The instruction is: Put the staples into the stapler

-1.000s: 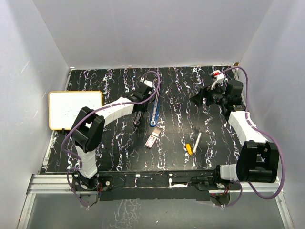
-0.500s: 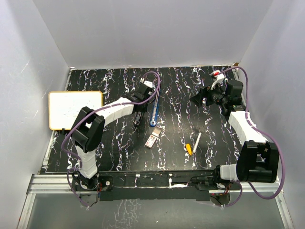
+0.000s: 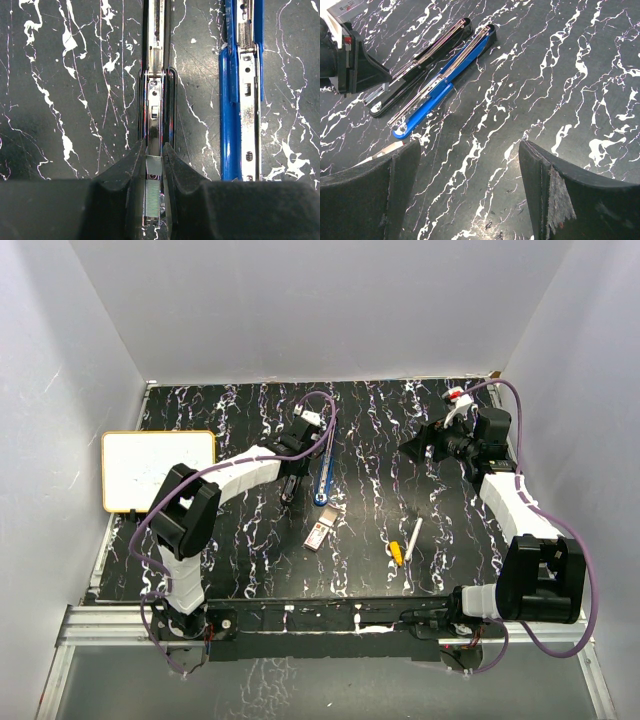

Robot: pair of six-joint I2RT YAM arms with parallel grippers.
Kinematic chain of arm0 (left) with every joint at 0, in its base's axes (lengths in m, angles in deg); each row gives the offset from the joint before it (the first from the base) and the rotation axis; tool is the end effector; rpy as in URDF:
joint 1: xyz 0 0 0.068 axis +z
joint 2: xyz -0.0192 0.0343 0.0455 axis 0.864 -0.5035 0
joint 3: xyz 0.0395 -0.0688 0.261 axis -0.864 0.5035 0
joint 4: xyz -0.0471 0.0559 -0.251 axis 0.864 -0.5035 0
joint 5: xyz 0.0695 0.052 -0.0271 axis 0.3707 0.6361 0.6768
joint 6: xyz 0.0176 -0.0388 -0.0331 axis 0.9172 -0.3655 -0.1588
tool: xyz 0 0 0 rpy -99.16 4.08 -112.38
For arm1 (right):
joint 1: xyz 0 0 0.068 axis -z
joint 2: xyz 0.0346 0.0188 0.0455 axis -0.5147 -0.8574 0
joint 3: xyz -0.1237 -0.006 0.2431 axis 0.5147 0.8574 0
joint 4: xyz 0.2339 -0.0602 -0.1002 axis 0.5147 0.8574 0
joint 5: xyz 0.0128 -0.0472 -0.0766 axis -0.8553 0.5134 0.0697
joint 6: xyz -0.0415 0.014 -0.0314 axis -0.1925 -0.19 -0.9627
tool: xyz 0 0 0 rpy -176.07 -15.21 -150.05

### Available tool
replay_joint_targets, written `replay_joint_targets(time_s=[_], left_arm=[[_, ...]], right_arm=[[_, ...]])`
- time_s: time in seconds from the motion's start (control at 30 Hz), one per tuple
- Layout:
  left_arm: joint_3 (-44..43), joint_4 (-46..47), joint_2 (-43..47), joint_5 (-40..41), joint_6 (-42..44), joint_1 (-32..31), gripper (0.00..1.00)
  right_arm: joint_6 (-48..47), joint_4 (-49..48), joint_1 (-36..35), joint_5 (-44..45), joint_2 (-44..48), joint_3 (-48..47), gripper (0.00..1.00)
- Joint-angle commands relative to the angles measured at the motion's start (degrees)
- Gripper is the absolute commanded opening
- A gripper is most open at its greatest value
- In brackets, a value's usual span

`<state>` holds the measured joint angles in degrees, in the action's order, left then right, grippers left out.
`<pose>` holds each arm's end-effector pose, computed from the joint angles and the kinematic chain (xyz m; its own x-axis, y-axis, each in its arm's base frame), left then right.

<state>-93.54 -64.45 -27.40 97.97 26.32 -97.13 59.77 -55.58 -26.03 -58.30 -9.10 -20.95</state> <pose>0.3409 -0.2446 0.2075 -0.6380 0.2255 -0.7363 0.2394 0.9669 0.0887 0.2943 -0.0011 0.2746 -0.4346 0.0229 -0.9003 -0.5549 0.7806 0.2877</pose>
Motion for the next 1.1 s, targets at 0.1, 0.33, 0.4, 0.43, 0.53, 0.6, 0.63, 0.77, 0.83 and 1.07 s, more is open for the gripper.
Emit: replay_joint_targets(time_s=[0.1, 0.33, 0.4, 0.43, 0.53, 0.6, 0.63, 0.77, 0.83, 1.07], left_arm=[[1.7, -0.2, 1.1, 0.0, 0.2, -0.3, 0.00], [2.5, 0.2, 1.3, -0.4, 0.3, -0.3, 0.00], [2.7, 0.4, 1.5, -0.7, 0.4, -0.3, 0.00], [2.7, 0.4, 1.6, -0.8, 0.5, -0.3, 0.00], [2.7, 0.7, 1.8, -1.2, 0.9, -0.3, 0.00], [2.3, 0.8, 1.9, -1.1, 1.3, -0.3, 0.00], [2.1, 0.9, 1.9, -0.9, 1.6, -0.3, 0.00], [1.0, 1.2, 1.9, -0.3, 2.6, -0.3, 0.00], [0.5, 1.3, 1.7, -0.3, 2.9, -0.3, 0.00], [0.3, 2.8, 1.9, 0.2, 3.9, -0.3, 0.00]], right_arm=[[0.2, -3.5, 0.3, -0.6, 0.8, -0.1, 0.82], [0.3, -3.7, 0.4, -0.5, 0.8, 0.0, 0.82], [0.3, -3.7, 0.3, -0.4, 0.7, 0.0, 0.82], [0.2, -3.7, 0.3, -0.5, 0.7, 0.0, 0.82], [0.2, -3.7, 0.4, -0.5, 0.7, 0.0, 0.82], [0.2, -3.8, 0.4, -0.4, 0.7, 0.0, 0.82], [0.3, -3.8, 0.4, -0.5, 0.8, -0.1, 0.82], [0.2, -3.8, 0.4, -0.6, 0.7, 0.0, 0.82], [0.2, -3.8, 0.4, -0.7, 0.7, 0.0, 0.82], [0.3, -3.9, 0.4, -0.8, 0.7, 0.1, 0.82]])
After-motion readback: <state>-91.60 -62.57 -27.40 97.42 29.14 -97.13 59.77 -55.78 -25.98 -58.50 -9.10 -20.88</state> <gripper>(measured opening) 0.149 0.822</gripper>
